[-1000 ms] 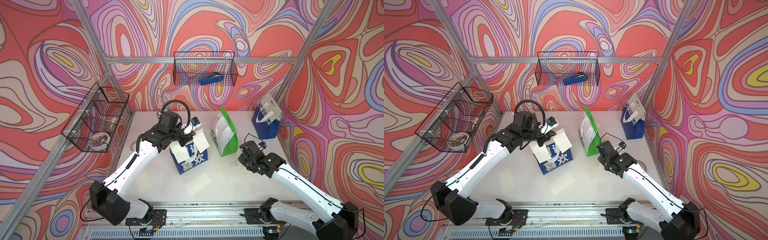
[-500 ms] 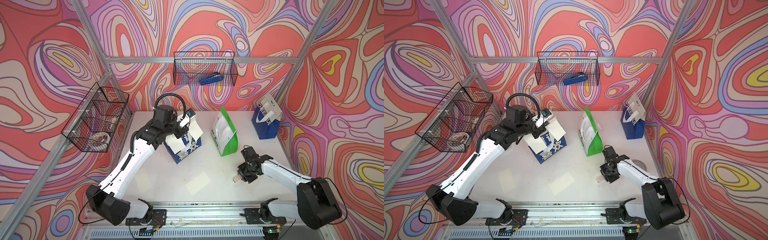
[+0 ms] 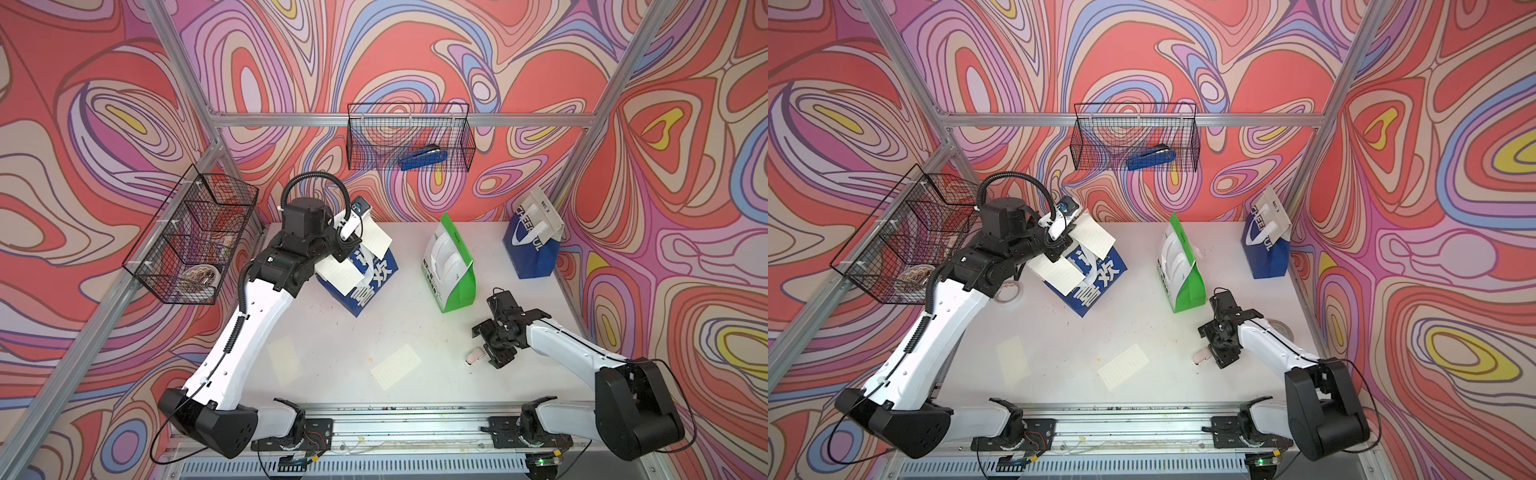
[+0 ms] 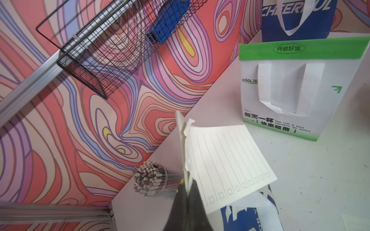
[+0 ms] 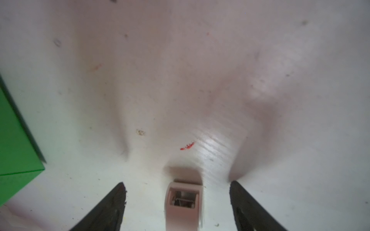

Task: Staple the receipts to the bags
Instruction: Pick up the takeout bag from the center of the board, then place the takeout bag at the center of the board.

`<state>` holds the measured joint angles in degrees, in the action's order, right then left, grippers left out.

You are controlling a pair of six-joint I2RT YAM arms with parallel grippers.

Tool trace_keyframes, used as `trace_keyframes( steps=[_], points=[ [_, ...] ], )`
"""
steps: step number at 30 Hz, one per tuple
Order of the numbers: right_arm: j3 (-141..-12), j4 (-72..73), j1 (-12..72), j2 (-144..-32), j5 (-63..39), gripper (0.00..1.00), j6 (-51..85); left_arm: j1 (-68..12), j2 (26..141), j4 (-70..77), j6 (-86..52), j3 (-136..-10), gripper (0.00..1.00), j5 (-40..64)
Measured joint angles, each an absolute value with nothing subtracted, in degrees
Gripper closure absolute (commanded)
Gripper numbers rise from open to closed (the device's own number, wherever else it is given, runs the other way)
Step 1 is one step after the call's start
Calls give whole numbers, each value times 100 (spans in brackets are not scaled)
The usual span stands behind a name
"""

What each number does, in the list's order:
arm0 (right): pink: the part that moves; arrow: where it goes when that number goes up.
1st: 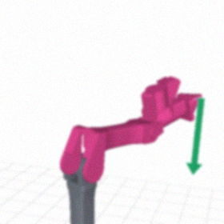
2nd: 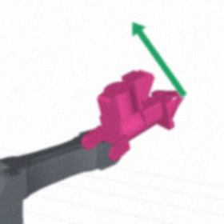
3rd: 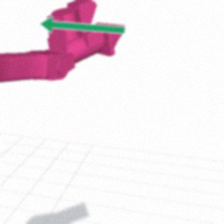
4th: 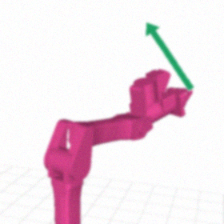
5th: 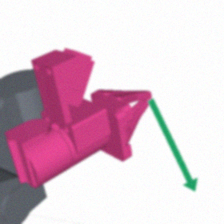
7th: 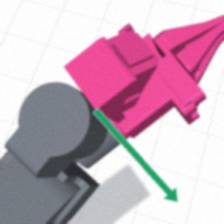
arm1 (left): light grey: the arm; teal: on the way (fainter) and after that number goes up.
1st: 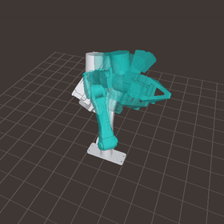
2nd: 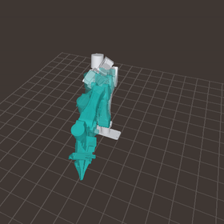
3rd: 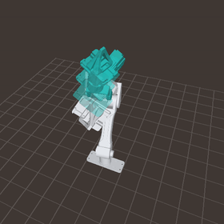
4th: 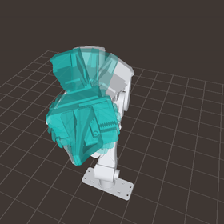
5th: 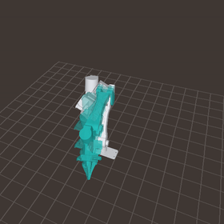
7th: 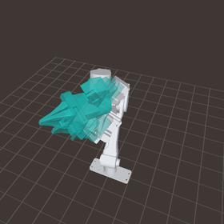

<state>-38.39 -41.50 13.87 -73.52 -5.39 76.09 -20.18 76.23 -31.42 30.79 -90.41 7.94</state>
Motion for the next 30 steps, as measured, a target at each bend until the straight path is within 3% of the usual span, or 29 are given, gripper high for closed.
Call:
trace_keyframes(
  steps=[11, 30],
  points=[
    [-4707, -4633, 1382, -6930, 731, 2, 7439, -1914, 8643, -3089, 2836, -9959, 100, 1288],
    [-5151, -4685, 1378, -6604, 1632, 6, 7207, -1918, 11080, -2517, 2683, -11642, 100, 1450]
  ],
)
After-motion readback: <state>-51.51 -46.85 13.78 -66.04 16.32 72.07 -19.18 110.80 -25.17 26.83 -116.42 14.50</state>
